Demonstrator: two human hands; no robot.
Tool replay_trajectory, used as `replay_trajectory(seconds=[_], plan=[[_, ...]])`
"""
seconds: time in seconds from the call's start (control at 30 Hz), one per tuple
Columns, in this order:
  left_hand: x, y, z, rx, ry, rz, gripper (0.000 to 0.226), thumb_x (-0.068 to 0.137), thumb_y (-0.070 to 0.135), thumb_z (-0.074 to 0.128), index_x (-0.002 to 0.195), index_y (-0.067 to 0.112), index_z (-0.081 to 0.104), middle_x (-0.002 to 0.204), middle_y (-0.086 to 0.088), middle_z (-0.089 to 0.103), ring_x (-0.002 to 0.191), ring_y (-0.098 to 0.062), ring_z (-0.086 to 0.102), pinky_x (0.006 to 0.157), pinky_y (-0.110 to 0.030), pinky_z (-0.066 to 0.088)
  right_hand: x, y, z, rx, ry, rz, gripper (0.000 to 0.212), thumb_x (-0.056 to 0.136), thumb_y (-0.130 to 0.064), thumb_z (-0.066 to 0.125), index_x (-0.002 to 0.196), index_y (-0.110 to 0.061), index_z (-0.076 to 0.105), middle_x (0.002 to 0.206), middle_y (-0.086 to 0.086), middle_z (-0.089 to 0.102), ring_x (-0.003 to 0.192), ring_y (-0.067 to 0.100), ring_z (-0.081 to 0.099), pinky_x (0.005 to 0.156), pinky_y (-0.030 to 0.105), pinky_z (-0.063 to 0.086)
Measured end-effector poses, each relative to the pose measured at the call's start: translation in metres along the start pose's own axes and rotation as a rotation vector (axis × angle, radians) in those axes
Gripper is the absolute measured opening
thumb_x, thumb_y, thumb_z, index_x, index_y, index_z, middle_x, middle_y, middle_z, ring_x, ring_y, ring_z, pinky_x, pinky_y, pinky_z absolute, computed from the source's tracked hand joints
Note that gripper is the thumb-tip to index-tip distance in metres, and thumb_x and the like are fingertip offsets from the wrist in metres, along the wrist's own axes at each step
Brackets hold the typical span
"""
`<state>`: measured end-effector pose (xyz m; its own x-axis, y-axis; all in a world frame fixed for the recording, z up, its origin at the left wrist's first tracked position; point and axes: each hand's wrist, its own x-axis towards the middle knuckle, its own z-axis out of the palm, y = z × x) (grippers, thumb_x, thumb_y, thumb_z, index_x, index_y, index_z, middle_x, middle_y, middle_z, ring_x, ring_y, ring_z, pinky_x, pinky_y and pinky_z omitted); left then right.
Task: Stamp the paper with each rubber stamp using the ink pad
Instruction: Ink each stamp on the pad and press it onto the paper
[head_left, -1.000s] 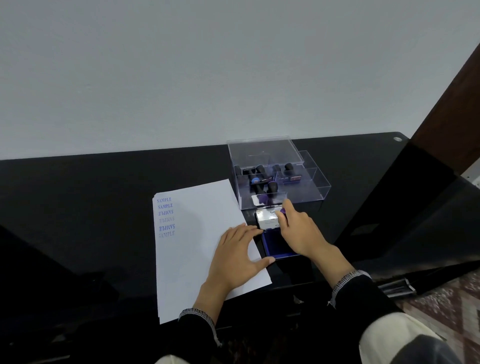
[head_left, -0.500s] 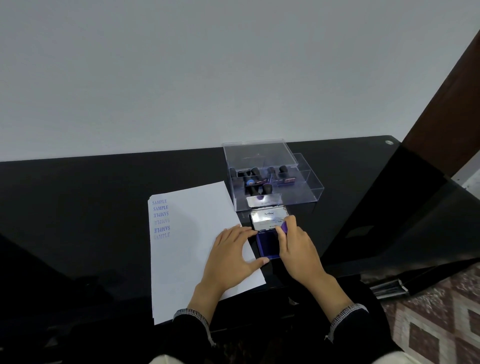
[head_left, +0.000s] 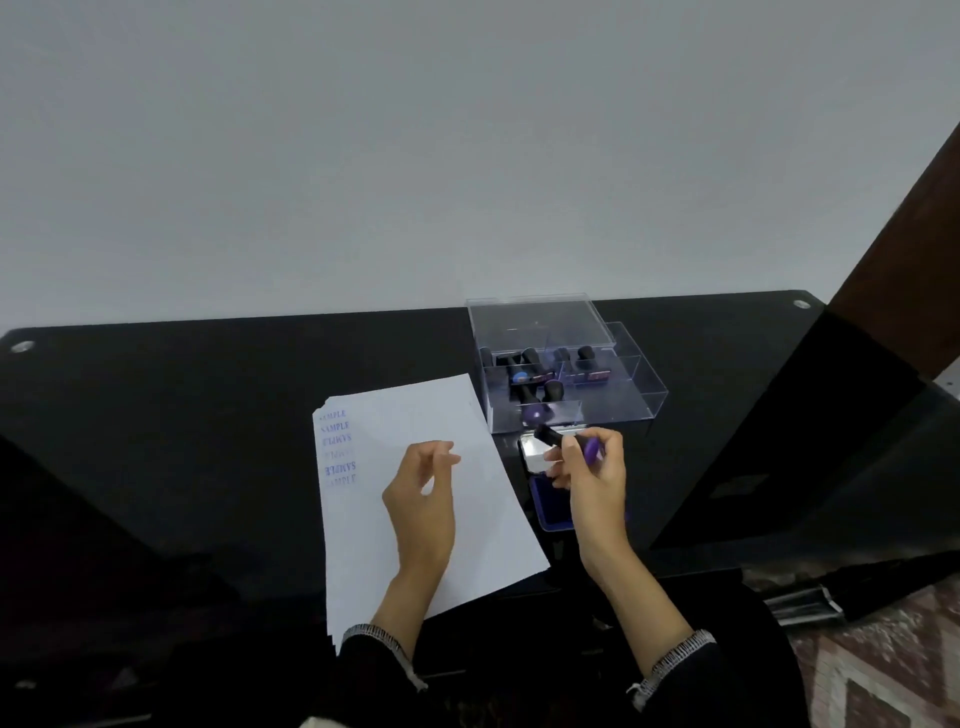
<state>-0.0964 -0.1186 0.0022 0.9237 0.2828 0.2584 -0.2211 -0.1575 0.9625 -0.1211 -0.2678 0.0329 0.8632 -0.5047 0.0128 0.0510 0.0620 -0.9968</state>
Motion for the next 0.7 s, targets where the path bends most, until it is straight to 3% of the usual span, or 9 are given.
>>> replay_trajectory(seconds=[0.1,0.2,0.27,0.33,0.47,0.57,0.7], plan=[[0.013,-0.005,-0.022,0.048,-0.021,-0.037,0.009,0.096,0.015,0.057,0.095,0.015,0.066,0.092,0.014,0.068,0.093,0.002,0.062,0.080,-0.004,0.043,-0.003,-0.003,0.031,0.133,-0.062,0.096,0.007,0.096,-0.011,0.053,0.097,-0.018,0.054,0.085,0.006,0.068,0.075,0.013,0.065,0.065,0.018,0.055],[0.027,-0.017,-0.061,0.139,-0.030,-0.075,0.013,0.095,0.013,0.058,0.100,0.022,0.066,0.102,0.013,0.066,0.102,-0.003,0.060,0.081,-0.003,0.041,-0.011,0.005,0.065,0.111,-0.198,0.099,0.008,0.097,-0.010,0.052,0.100,-0.017,0.056,0.093,0.010,0.067,0.084,0.017,0.065,0.079,0.026,0.055],[0.035,-0.026,-0.088,0.279,-0.027,-0.086,0.018,0.095,0.014,0.056,0.106,0.026,0.063,0.111,0.011,0.063,0.109,-0.007,0.056,0.087,-0.013,0.042,-0.015,0.010,0.083,0.071,-0.232,0.070,0.008,0.096,-0.011,0.053,0.097,-0.018,0.057,0.091,0.010,0.067,0.080,0.017,0.064,0.078,0.027,0.054],[0.043,-0.033,-0.115,0.444,-0.043,-0.080,0.020,0.095,0.016,0.056,0.110,0.027,0.063,0.116,0.010,0.060,0.119,-0.014,0.051,0.094,-0.025,0.042,-0.021,0.013,0.098,0.005,-0.260,0.050,0.006,0.096,-0.015,0.054,0.096,-0.020,0.057,0.090,0.008,0.067,0.077,0.017,0.064,0.069,0.016,0.050],[0.054,-0.042,-0.152,0.711,-0.249,-0.027,0.031,0.094,0.032,0.058,0.125,0.026,0.061,0.144,0.010,0.046,0.146,-0.015,0.016,0.119,-0.038,0.016,-0.026,0.025,0.112,-0.104,-0.308,0.038,0.004,0.097,-0.021,0.054,0.099,-0.019,0.056,0.088,0.004,0.067,0.080,0.019,0.067,0.070,0.018,0.047],[0.057,-0.046,-0.160,0.890,-0.416,0.020,0.046,0.095,0.048,0.051,0.139,0.032,0.049,0.156,0.012,0.027,0.149,-0.014,-0.002,0.119,-0.041,-0.003,-0.026,0.033,0.112,-0.144,-0.312,0.033,0.002,0.096,-0.022,0.054,0.097,-0.021,0.056,0.089,0.004,0.068,0.079,0.018,0.067,0.073,0.023,0.047],[0.059,-0.050,-0.158,0.962,-0.449,0.049,0.049,0.096,0.053,0.044,0.143,0.039,0.040,0.160,0.010,0.017,0.148,-0.014,-0.010,0.117,-0.040,-0.010,-0.023,0.036,0.110,-0.193,-0.335,0.023,0.002,0.097,-0.024,0.052,0.097,-0.024,0.054,0.091,0.003,0.067,0.083,0.016,0.066,0.070,0.020,0.044]])
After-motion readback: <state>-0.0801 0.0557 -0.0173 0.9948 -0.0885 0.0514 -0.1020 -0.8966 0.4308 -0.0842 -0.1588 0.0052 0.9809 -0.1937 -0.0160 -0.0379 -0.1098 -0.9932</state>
